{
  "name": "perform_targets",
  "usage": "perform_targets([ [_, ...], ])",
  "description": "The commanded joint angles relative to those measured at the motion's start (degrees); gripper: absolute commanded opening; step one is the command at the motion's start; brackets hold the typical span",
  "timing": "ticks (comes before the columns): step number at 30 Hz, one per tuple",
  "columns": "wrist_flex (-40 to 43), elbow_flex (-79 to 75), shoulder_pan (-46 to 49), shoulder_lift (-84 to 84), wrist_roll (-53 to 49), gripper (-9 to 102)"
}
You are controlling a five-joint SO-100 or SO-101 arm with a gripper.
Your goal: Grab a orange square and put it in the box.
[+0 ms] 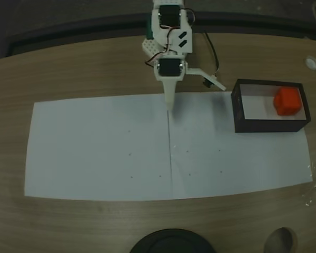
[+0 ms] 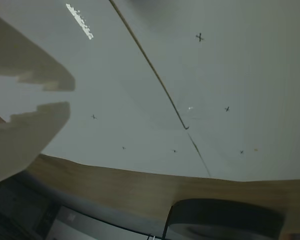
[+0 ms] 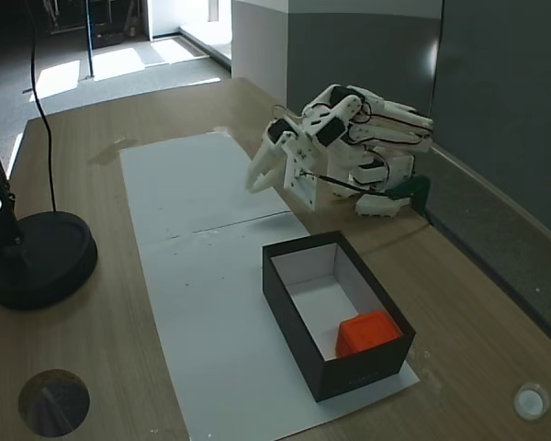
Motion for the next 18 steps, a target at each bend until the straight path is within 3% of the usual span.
perform_targets([
  [1,4.4,-2.6,-3.2,0.6,0.1,0],
  [8,17.9,-6.2,-8.3,0.6,0.5,0],
  [18,18.1,-6.3,-8.2,0.6,0.5,0],
])
